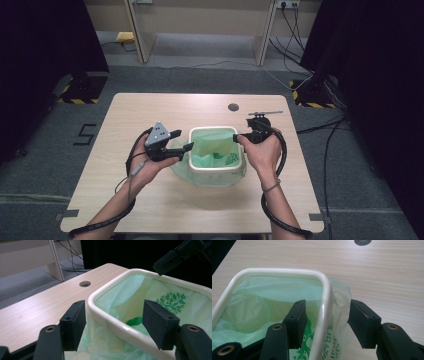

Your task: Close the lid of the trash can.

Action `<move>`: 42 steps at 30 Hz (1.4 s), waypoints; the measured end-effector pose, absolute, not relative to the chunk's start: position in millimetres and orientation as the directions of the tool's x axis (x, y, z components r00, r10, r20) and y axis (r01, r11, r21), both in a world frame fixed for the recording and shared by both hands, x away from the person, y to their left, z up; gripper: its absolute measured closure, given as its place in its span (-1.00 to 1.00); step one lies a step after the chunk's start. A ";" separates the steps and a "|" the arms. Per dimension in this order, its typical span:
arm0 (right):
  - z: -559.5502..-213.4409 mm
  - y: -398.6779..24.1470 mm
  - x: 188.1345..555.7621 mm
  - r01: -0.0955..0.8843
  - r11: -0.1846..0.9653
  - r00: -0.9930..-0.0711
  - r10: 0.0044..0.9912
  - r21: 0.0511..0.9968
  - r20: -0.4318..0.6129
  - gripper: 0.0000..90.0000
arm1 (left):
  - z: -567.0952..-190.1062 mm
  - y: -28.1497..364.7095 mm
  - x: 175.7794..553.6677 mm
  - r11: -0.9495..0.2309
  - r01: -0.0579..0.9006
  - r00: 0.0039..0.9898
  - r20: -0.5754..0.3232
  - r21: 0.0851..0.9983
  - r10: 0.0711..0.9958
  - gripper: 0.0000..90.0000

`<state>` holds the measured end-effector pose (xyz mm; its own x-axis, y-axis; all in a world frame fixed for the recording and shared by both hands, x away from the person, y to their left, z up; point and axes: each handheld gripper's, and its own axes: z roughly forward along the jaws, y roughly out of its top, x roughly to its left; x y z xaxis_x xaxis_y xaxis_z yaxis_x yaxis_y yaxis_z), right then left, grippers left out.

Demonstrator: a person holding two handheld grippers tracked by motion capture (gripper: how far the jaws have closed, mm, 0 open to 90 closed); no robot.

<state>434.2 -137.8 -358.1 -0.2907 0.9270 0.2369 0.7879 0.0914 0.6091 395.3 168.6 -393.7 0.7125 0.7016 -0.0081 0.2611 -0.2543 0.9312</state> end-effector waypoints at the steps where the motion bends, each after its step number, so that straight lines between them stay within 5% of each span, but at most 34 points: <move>1: -358.7 -139.3 433.5 0.786 0.086 -0.289 0.926 0.612 0.241 0.07 | -393.6 170.2 394.9 -0.254 0.263 0.711 -0.010 0.931 0.703 -0.23; 42: -366.0 -178.1 420.8 0.763 0.007 -0.245 0.928 0.647 0.279 0.06 | -392.9 236.4 378.9 -0.206 0.279 0.631 -0.018 0.938 0.775 -0.24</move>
<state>420.8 -178.1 -366.0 -0.2454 0.9284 0.2790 0.7625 0.0072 0.6469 378.9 236.4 -392.9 0.6313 0.7753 -0.0176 0.2794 -0.2063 0.9377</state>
